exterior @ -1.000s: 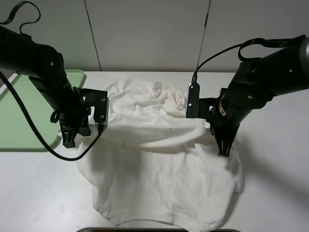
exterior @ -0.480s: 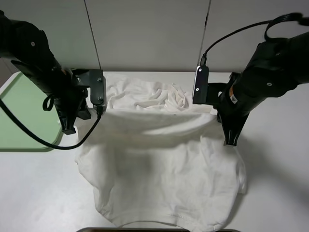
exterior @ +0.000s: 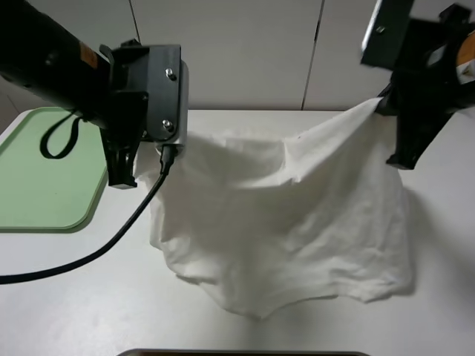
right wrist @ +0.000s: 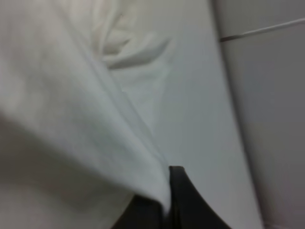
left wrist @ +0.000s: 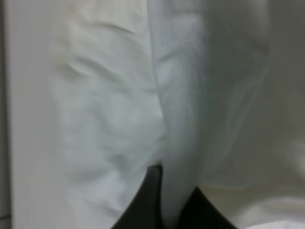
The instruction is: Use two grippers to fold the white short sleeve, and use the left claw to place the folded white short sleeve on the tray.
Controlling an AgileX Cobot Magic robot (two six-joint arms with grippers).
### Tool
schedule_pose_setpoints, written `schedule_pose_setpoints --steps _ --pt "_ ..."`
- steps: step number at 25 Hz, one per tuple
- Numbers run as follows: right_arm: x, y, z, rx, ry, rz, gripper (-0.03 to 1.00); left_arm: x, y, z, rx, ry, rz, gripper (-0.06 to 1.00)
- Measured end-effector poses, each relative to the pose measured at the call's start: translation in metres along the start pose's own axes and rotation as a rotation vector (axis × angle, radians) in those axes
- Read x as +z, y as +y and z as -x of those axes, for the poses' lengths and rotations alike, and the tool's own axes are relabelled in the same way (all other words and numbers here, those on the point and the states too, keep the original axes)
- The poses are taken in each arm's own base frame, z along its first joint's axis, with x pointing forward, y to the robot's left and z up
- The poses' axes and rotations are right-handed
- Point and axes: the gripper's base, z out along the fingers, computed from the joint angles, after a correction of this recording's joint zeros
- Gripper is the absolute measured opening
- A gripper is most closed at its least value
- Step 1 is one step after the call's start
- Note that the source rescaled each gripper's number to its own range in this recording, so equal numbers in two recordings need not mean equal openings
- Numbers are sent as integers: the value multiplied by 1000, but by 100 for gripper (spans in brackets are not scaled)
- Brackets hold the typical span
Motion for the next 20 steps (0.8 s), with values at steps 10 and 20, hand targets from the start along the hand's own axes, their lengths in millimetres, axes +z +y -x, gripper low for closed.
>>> schedule_pose_setpoints --steps 10,20 --pt "-123 -21 -39 25 -147 -341 0 -129 -10 14 22 -271 320 0" --pt "-231 -68 -41 12 -265 -600 0 -255 -16 15 28 -497 602 0"
